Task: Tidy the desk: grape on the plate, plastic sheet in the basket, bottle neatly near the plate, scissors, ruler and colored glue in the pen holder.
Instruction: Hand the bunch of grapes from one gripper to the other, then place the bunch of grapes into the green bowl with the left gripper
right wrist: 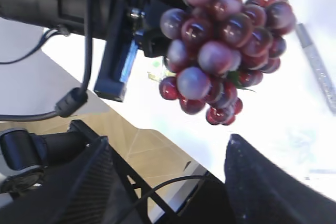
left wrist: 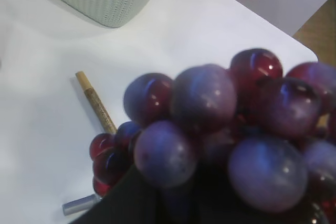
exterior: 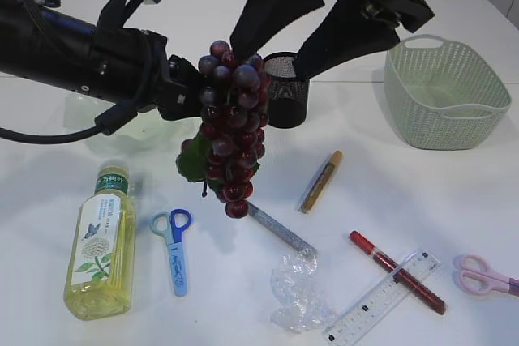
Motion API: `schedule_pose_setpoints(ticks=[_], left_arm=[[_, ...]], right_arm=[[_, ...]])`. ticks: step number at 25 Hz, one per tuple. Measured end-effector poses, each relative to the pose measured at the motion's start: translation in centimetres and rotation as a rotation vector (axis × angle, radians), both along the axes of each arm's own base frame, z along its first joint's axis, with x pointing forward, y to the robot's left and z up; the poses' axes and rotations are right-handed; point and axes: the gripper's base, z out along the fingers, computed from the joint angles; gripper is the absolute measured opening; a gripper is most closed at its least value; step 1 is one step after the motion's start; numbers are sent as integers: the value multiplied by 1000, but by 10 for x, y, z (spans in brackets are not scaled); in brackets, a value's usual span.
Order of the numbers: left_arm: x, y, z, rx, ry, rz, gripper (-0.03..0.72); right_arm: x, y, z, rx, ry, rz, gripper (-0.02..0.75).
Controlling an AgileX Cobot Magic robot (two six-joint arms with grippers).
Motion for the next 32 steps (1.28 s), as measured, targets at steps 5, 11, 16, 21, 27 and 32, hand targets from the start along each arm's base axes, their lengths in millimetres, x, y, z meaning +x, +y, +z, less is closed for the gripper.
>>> schedule_pose_setpoints(ticks=[5,11,16,21,27,32], left_arm=[[8,13,2,-28,16,60,67],[20,31,2,-35,39,171,66],[23,36,1,-28,45,204,67],[34,37,21,31,30,229,67],[46,43,46,116,63,322,67],[53,53,56,209,105,442,67]], right_arm=[[3,-5,-3,-69,-36,-9,522],[11,-19,-10,-238,-110,-55,522],[18,-31,-13,-375,-163,-122,522],[22,-40,-13,-454,-190,-187,522],[23,-41,-13,-470,-196,-200,522],[24,-43,-13,-484,-205,-204,522]])
